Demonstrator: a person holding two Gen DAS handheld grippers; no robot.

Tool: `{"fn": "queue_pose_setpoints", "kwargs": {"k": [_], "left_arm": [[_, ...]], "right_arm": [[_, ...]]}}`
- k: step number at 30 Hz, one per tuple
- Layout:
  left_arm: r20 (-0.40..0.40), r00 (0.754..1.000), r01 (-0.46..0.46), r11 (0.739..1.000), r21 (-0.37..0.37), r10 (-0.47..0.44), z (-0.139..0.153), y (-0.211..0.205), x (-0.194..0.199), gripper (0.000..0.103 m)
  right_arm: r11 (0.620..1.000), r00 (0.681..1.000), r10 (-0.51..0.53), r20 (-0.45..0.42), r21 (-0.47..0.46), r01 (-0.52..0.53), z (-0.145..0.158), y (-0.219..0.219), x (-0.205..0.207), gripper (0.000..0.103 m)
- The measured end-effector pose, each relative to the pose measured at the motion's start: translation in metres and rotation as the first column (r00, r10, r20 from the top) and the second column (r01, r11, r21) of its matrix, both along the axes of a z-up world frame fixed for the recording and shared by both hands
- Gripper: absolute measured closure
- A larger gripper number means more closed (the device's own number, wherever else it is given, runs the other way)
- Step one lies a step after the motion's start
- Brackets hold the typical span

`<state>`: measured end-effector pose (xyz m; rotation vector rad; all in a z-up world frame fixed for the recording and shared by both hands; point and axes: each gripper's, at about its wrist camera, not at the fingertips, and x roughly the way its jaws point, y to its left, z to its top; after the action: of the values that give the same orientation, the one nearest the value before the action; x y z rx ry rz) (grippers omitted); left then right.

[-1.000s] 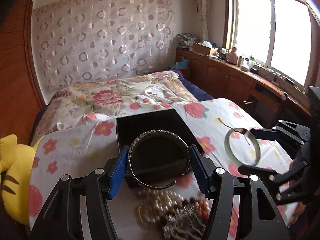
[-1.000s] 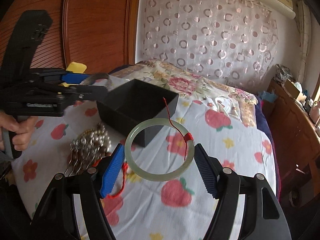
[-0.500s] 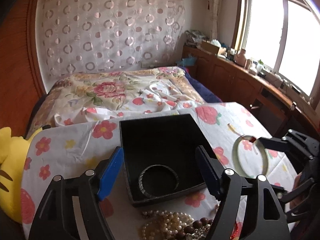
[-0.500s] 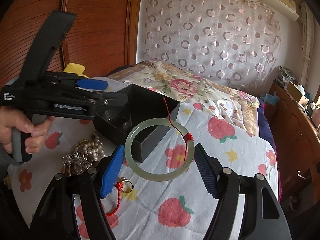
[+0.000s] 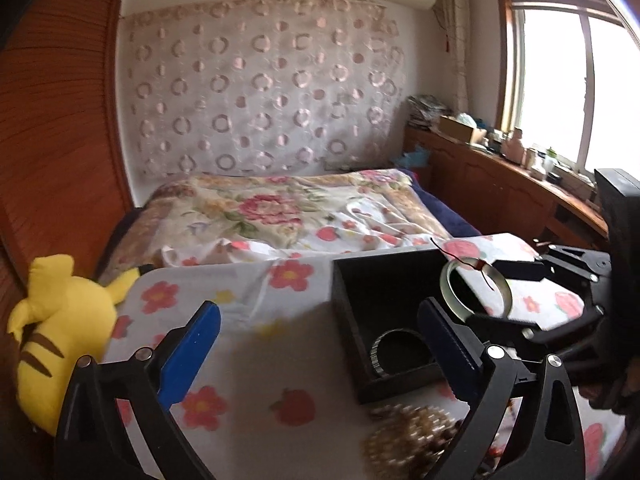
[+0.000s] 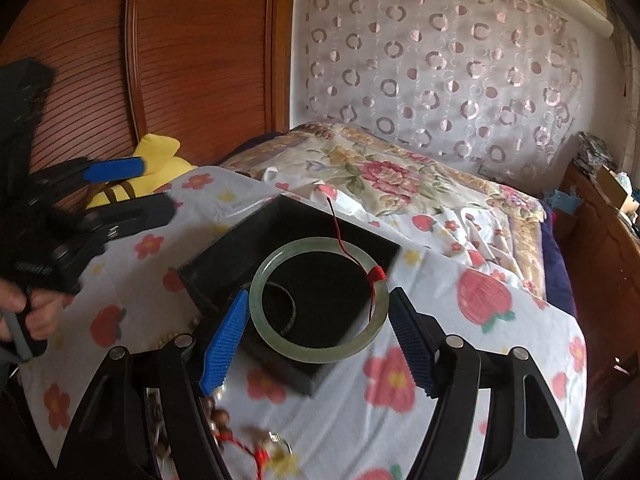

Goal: Organize jewelry
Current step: 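Lower both bangles into the black box and open both tools, then grasp the red braided bracelet with the right tool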

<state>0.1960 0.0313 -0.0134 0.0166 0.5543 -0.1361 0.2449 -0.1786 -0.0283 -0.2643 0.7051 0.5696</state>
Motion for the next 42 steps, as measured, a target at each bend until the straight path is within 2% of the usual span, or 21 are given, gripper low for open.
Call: {"fn": "queue_pose_setpoints", "kwargs": {"k": [7,15,23,29,31,33,35,38,42], "left_arm": [[-0.043,0.999,-0.017,1.000,-0.001,0.017,-0.020,0.025,-0.017,0.008],[-0.089,0.996,0.000,1.000,-0.024,-0.002,-0.035,0.029,-0.036,0.008],[-0.097,0.994,0.043,0.998,-0.037,-0.047,-0.037,0.011,-0.056,0.008],[-0.090,0.992,0.089,0.995,-0.042,-0.093,-0.033,-0.004,-0.067,0.008],[-0.091,0.990,0.101,0.994,-0.042,-0.104,-0.034,-0.010,-0.071,0.008],[-0.095,0.989,0.111,0.993,-0.040,-0.114,-0.036,-0.014,-0.074,0.008],[-0.100,0.988,0.115,0.993,-0.037,-0.118,-0.038,-0.016,-0.078,0.008],[-0.109,0.987,0.117,0.992,-0.035,-0.120,-0.042,-0.019,-0.082,0.008],[-0.122,0.985,0.122,0.992,-0.038,-0.126,-0.048,-0.020,-0.085,0.008]], "right_arm": [[0.999,1.000,0.006,-0.029,-0.046,-0.007,-0.009,0.028,0.016,0.029],[0.999,1.000,0.006,-0.019,-0.050,-0.007,-0.008,0.026,0.009,0.028],[1.000,1.000,0.027,0.013,-0.013,-0.027,0.010,-0.001,-0.029,0.028],[1.000,1.000,0.022,-0.003,-0.005,-0.022,0.008,-0.021,-0.066,0.029],[1.000,1.000,0.027,-0.012,-0.006,-0.027,0.002,-0.025,-0.078,0.036],[0.999,0.998,0.032,-0.046,-0.004,-0.033,-0.008,-0.029,-0.089,0.049],[0.999,0.997,0.034,-0.073,-0.012,-0.035,-0.021,-0.031,-0.098,0.057],[0.999,0.994,0.012,-0.106,-0.033,-0.016,-0.036,-0.035,-0.100,0.069],[0.999,0.990,-0.009,-0.139,-0.043,0.003,-0.048,-0.035,-0.097,0.072]]}}
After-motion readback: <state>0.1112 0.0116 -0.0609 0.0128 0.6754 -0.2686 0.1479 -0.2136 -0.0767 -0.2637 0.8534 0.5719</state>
